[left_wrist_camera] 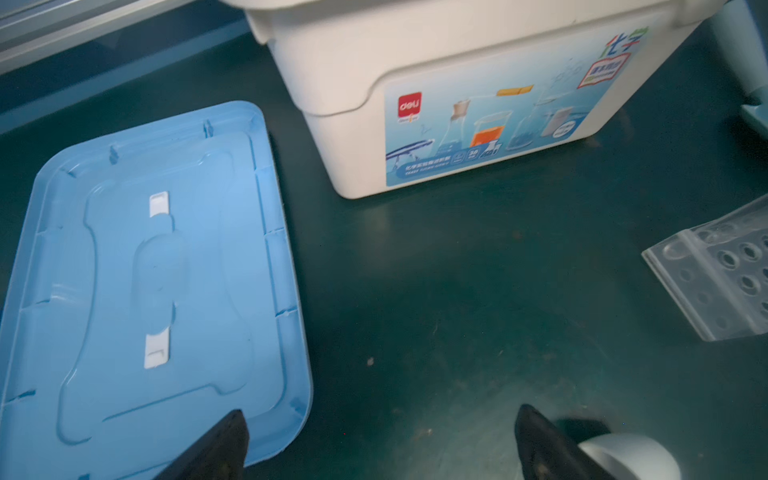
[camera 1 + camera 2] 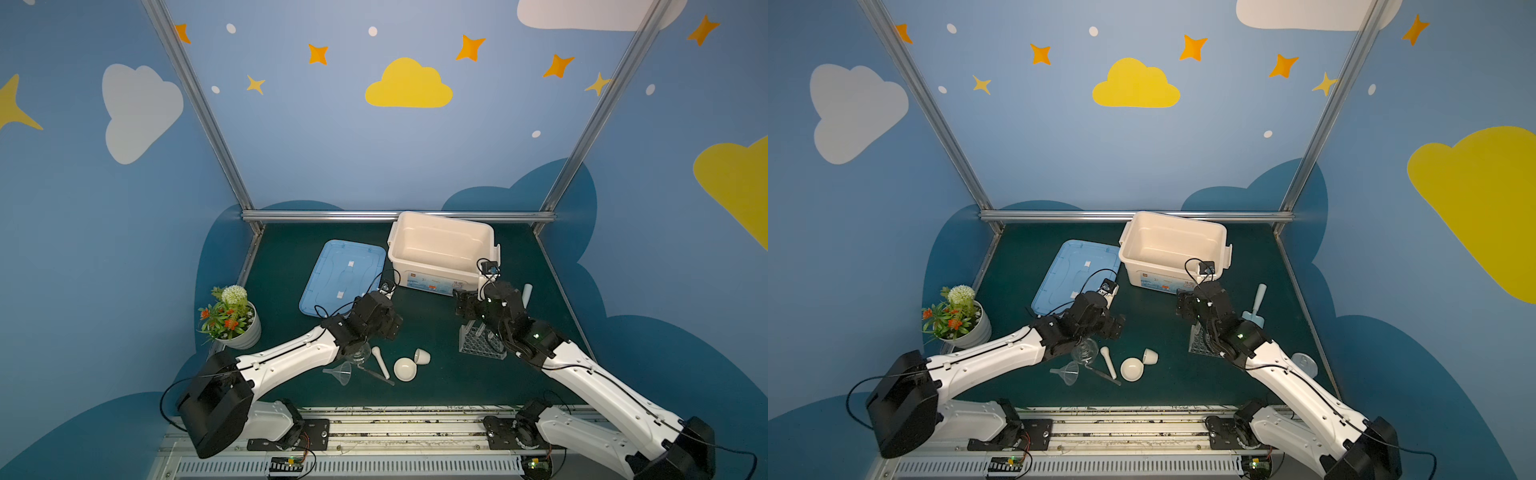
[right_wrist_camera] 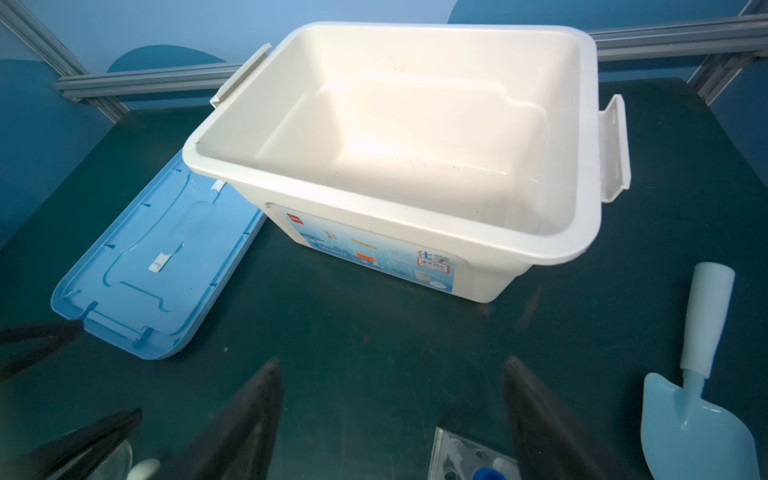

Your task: Organize the chemistry lab equipment

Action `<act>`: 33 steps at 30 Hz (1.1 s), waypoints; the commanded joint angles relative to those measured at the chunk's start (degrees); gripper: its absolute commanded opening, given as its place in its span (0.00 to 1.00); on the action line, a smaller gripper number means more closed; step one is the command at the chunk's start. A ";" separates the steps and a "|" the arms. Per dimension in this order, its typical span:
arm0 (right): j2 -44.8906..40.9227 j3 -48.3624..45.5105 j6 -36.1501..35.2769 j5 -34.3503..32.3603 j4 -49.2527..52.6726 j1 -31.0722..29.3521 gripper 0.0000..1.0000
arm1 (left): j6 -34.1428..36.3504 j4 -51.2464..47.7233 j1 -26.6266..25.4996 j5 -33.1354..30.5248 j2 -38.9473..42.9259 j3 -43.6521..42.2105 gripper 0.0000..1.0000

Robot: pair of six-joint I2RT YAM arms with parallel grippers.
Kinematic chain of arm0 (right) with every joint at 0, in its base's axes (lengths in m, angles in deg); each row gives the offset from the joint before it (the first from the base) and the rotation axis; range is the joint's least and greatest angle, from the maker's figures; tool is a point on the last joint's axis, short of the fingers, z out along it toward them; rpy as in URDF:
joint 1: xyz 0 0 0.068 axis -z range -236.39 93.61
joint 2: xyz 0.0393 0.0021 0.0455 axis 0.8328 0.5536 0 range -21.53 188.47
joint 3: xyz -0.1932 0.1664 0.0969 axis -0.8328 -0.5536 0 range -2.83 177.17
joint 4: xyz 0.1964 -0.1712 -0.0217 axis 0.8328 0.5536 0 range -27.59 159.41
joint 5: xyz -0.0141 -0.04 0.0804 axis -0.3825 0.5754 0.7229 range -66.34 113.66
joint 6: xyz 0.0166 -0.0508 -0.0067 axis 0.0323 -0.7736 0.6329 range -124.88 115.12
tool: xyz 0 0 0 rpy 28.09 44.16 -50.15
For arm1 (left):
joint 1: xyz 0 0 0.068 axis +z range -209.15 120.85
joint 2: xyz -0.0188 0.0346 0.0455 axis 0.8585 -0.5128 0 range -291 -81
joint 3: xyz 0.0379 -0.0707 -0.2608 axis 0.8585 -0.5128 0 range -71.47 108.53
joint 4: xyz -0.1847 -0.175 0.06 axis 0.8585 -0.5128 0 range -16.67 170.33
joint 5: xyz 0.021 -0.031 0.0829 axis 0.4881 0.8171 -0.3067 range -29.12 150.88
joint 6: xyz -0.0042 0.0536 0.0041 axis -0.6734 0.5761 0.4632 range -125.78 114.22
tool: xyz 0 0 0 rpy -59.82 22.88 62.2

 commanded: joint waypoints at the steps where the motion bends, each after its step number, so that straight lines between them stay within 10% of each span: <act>1: 0.86 2.74 -0.43 0.97 -0.48 1.09 0.83 | -3.73 -9.96 0.29 -4.88 3.12 0.98 1.00; 14: 3.05 6.03 0.84 8.55 3.02 12.71 0.83 | -14.38 -24.07 1.08 -7.51 14.62 -2.45 1.00; 33: 4.42 4.84 2.37 17.20 1.05 20.00 0.83 | -20.70 -30.54 1.18 0.96 6.13 1.84 0.87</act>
